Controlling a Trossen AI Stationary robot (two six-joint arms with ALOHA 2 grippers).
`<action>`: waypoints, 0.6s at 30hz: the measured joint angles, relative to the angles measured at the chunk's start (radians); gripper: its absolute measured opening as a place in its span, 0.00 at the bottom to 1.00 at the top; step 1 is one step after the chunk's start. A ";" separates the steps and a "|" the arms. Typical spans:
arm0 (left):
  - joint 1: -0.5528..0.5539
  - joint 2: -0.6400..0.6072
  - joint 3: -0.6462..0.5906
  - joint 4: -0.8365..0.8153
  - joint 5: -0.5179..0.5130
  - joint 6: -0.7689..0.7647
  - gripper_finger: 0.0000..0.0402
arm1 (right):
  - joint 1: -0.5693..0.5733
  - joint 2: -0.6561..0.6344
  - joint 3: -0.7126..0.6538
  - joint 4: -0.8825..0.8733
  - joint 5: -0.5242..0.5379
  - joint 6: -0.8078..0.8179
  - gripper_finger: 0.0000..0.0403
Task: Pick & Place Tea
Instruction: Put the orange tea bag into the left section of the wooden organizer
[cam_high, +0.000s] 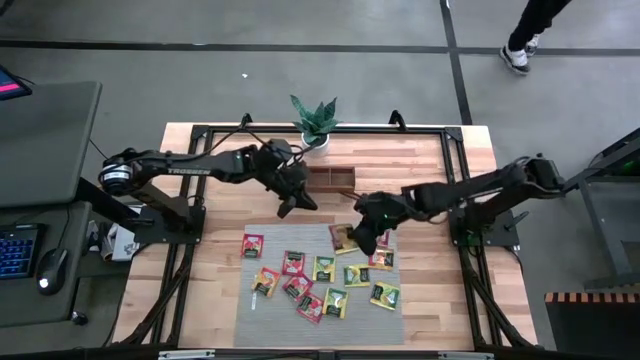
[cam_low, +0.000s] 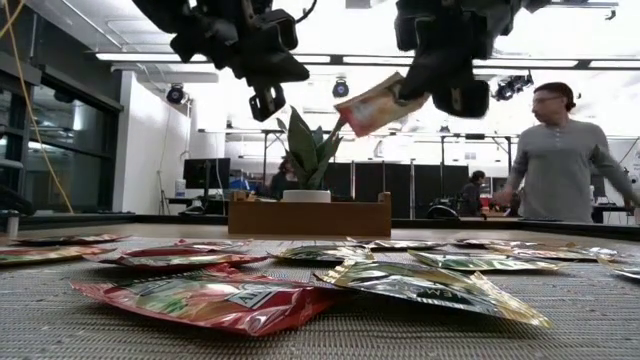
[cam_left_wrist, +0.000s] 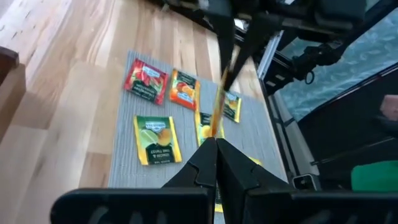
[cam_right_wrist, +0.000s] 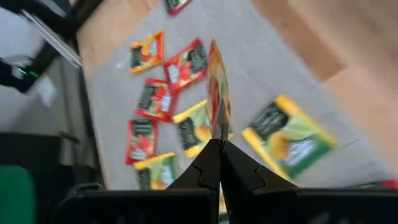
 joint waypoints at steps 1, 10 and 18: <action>-0.001 -0.002 0.000 0.001 0.002 -0.001 0.00 | -0.012 0.002 0.034 -0.047 -0.007 -0.045 0.00; -0.002 -0.002 0.004 0.026 0.018 0.010 0.09 | -0.106 0.106 0.406 -0.492 -0.021 -0.371 0.00; -0.002 -0.002 0.126 0.023 0.078 0.048 0.38 | -0.138 0.312 0.721 -0.825 -0.024 -0.575 0.00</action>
